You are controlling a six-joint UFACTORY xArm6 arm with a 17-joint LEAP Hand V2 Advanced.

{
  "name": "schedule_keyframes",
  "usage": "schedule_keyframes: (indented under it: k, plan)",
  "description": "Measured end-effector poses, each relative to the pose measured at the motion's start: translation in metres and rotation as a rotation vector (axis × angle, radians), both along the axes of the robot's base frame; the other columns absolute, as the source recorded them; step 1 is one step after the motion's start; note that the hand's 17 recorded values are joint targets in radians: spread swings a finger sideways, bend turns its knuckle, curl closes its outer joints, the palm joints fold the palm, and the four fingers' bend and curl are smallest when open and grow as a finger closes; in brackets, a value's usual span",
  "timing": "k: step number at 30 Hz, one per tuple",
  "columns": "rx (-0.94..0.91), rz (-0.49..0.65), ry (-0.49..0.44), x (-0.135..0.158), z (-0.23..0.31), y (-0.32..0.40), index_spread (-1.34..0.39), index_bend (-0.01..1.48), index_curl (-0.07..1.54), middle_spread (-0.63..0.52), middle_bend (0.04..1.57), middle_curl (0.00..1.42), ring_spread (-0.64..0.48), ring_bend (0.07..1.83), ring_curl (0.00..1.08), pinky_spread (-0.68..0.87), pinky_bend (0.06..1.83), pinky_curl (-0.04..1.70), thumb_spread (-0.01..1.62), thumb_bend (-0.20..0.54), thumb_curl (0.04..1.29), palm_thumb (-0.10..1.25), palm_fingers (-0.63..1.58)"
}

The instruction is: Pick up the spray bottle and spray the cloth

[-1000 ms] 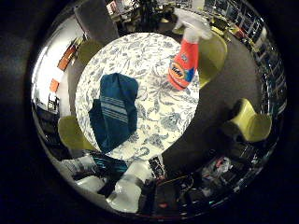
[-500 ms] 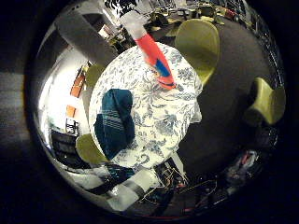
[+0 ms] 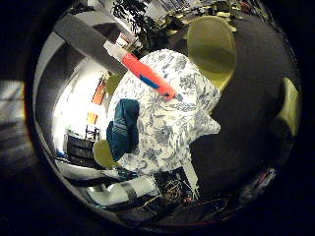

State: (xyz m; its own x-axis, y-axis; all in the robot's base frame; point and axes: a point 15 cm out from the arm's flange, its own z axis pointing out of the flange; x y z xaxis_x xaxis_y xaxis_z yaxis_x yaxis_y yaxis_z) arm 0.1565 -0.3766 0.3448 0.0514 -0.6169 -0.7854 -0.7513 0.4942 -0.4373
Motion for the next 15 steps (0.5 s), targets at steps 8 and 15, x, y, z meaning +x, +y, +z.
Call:
schedule_keyframes:
  k: [8,15]
  plan:
    - [0.007,-0.066,-0.012,-0.01,-0.019,-0.014,-0.19,0.15,0.27,0.15,0.32,0.34,0.23,0.31,0.23,0.39,0.42,0.27,0.98,-0.024,0.34,0.69,0.06]
    - [0.067,-0.184,-0.061,0.008,-0.056,-0.015,-0.17,0.15,0.25,0.16,0.3,0.34,0.24,0.31,0.25,0.4,0.41,0.29,0.98,-0.023,0.34,0.7,0.05]
